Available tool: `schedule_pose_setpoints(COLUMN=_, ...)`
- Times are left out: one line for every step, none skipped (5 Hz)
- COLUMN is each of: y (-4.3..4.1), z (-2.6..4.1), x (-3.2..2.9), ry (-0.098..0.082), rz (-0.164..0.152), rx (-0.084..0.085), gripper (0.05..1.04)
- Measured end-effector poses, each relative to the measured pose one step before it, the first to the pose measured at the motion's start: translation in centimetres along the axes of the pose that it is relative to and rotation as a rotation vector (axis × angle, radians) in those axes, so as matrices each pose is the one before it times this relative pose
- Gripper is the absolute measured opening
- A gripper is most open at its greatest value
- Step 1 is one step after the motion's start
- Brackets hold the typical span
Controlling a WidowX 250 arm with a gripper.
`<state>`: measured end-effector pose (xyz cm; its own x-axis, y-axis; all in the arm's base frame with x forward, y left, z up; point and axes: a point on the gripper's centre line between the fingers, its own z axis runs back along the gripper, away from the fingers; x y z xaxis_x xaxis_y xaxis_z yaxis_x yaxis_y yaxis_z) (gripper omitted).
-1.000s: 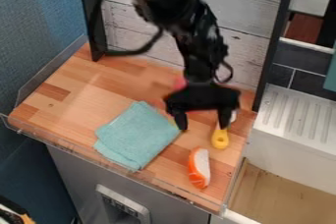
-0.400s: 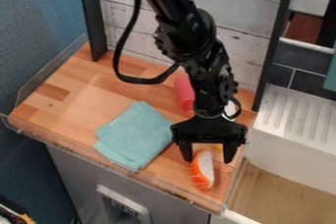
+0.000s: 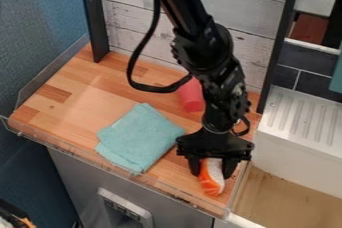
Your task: Moved the orange-white object in the right side of the table
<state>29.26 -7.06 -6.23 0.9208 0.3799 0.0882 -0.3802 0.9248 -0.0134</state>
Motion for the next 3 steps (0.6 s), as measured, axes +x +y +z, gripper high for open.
schedule_pose_setpoints(y=-0.023, z=0.003, x=0.118, ry=-0.0091, rz=-0.0030, rx=0.0008, gripper=0.612)
schedule_pose_setpoints(y=0.984, z=0.228, x=-0.109, ry=0.0085, rz=0.0061, rx=0.0592, gripper=0.612)
schedule_pose_setpoints(y=1.274, z=2.023, x=1.374, ry=-0.0497, rz=0.0337, rx=-0.0344, gripper=0.612)
